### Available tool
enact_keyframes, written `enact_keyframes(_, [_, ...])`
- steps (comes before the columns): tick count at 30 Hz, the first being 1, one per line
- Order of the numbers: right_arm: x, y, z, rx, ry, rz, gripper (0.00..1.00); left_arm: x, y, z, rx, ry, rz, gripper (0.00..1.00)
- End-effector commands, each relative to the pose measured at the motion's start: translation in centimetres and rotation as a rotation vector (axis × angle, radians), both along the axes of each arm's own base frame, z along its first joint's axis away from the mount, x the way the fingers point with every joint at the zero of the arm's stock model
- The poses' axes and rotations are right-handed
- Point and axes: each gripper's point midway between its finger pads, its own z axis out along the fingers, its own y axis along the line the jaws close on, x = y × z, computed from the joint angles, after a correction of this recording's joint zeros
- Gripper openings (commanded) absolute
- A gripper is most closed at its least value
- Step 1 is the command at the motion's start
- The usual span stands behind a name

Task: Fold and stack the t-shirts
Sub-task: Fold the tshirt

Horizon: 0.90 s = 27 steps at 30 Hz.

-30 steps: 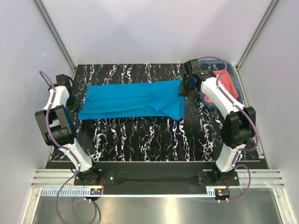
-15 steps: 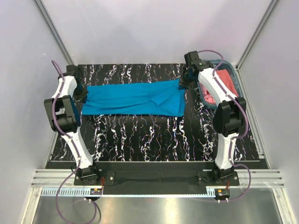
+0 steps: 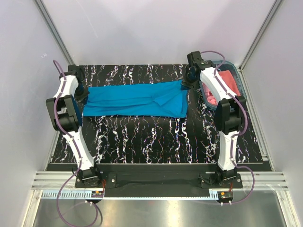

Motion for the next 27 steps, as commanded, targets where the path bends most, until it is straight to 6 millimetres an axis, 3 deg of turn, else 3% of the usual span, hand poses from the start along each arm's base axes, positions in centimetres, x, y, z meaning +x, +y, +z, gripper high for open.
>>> enact_keyframes(1, [1.6,0.1,1.1,0.022,-0.04,0.013,0.0,1.7,1.3,1.2,0.034,-0.045,0.02,0.0])
enact_keyframes(13, [4.1,0.5,-0.3,0.052,-0.041,0.017,0.0,3.0,1.4,0.8,0.033,-0.055,0.011,0.0])
enact_keyframes(27, [6.7,1.2,-0.3,0.102,-0.076,0.013,0.0,4.1,1.4,0.4,0.016,-0.065,0.012,0.0])
